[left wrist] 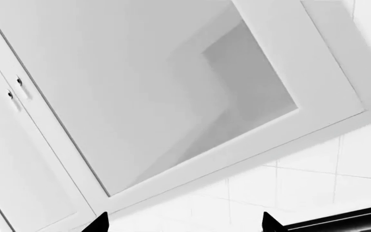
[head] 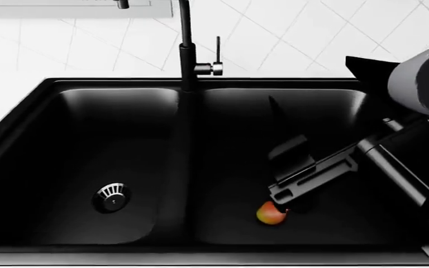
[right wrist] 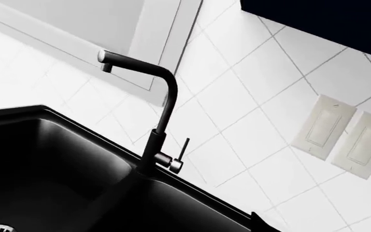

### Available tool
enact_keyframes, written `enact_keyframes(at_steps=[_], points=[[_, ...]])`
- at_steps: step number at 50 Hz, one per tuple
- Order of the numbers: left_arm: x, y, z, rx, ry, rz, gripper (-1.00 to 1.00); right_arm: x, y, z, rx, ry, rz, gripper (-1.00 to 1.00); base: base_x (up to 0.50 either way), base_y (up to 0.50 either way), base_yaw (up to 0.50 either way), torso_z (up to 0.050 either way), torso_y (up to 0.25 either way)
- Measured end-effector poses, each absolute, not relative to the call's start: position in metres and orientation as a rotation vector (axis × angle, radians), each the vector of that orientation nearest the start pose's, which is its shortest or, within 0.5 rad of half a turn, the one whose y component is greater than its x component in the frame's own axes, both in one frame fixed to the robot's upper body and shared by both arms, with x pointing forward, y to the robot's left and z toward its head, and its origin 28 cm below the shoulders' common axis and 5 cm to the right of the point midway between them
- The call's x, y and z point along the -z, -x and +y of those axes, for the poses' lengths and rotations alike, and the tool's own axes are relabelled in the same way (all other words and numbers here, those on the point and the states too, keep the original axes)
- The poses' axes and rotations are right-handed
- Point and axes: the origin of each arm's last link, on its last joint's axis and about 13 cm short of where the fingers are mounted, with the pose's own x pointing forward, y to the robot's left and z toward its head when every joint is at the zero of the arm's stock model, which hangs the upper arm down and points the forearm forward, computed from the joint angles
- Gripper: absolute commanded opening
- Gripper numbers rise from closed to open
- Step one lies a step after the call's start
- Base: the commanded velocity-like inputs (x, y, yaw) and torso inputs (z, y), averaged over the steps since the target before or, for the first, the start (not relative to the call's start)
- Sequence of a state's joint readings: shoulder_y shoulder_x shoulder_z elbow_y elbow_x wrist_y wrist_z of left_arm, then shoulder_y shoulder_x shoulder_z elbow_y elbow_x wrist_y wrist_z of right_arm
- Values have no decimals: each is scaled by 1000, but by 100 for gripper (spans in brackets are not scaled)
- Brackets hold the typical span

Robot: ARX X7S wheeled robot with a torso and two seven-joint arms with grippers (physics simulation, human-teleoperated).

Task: There is a mixed pile of frozen fruits and vegetables on the counter. Locate all the frozen vegetables and place the items in a bowl on the counter. Take all the frozen fruits and defrost them in a running sink.

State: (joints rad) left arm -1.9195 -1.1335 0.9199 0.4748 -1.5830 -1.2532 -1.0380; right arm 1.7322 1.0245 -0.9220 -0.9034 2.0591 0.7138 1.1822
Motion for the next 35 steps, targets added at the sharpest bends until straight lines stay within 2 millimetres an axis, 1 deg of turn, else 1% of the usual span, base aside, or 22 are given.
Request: enact_keyframes(at_steps=[35], points=[[-376, -188, 302, -403, -621, -150, 100, -319, -136, -102, -336, 445, -154, 100, -3, 500, 0, 0, 0]])
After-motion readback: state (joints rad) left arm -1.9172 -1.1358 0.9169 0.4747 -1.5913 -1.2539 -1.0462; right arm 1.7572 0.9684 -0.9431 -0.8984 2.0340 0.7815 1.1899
